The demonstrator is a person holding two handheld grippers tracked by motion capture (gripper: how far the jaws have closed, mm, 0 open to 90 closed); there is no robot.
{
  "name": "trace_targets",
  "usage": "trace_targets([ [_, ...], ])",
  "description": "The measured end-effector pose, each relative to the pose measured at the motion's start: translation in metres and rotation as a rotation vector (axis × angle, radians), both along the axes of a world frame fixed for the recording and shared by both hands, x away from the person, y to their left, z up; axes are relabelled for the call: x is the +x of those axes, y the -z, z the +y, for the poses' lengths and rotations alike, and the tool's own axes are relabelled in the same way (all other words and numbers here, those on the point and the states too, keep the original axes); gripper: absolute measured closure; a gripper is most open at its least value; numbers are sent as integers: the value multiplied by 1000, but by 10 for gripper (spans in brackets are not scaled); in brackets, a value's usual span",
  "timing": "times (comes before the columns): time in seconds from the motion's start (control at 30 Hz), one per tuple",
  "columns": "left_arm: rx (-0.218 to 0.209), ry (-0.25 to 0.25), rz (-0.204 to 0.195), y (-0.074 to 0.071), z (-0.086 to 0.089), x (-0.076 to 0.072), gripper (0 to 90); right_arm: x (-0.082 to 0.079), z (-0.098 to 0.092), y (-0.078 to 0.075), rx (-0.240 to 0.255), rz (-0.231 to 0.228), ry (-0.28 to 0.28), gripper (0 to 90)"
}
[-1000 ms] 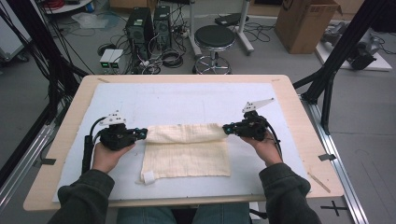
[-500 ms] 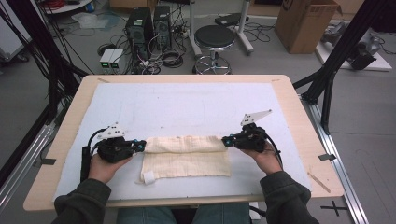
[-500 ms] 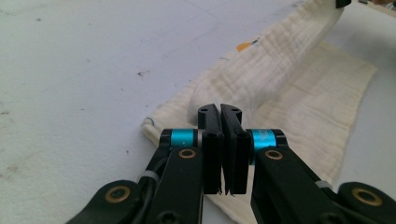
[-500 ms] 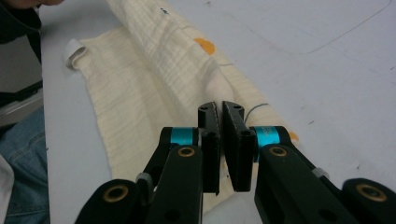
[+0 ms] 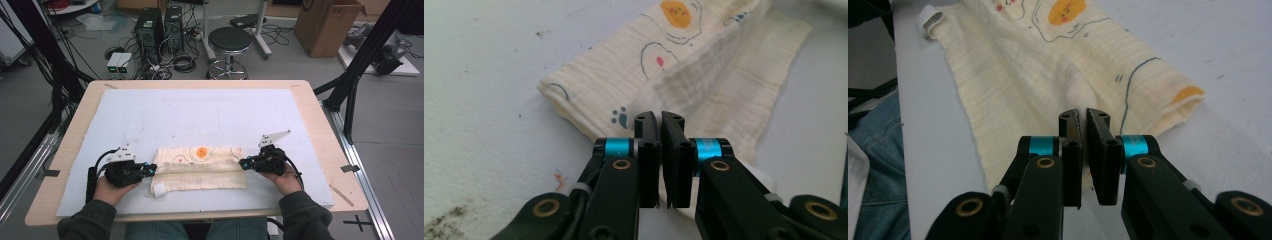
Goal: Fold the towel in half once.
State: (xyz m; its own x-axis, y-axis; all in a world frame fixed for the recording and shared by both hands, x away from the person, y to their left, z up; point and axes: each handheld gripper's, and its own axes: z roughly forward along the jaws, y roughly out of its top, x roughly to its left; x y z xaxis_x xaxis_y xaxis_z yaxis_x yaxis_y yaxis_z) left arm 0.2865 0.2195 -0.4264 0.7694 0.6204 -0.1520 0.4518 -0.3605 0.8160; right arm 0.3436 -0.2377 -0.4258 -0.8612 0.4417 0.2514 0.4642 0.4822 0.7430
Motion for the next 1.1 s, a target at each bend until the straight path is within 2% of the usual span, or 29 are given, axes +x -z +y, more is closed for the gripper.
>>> trace_targets([
  [0.07,-28,23,4,-1,2,-3,773,-4,-1,-1,14,6,-6,797],
  [0.1,-50,34,3,-2,4,-5,729,-5,-2,-1,32,-9,-17,782],
  [0.23,-87,62,-20,-7,8,-10,630,-13,-7,-8,78,-31,-19,738],
  [0.3,-95,61,-24,-7,9,-11,626,-16,-8,-9,80,-38,-16,728],
  [0.4,-87,60,-14,-5,7,-10,623,-19,-6,-5,62,-37,-34,715],
  [0.47,-66,72,-4,-2,6,-9,645,-20,-3,-1,41,-29,-52,697],
  [0.57,-17,86,22,5,0,-10,662,-24,3,3,8,-18,-87,659],
  [0.63,19,107,39,9,-3,-10,660,-27,6,5,-2,-27,-119,632],
  [0.7,41,120,52,11,-4,-9,646,-30,10,7,-32,-40,-143,608],
  [0.73,41,127,61,12,-4,-9,640,-31,11,7,-57,-42,-153,595],
  [0.83,46,137,69,13,-6,-10,635,-34,12,10,-70,-50,-181,585],
  [0.9,50,141,70,13,-6,-10,642,-34,11,11,-88,-57,-177,611],
  [0.97,60,142,69,13,-6,-9,666,-35,10,11,-107,-75,-167,691],
  [1.1,63,136,59,13,-5,-9,754,-33,8,10,-105,-68,-155,772],
])
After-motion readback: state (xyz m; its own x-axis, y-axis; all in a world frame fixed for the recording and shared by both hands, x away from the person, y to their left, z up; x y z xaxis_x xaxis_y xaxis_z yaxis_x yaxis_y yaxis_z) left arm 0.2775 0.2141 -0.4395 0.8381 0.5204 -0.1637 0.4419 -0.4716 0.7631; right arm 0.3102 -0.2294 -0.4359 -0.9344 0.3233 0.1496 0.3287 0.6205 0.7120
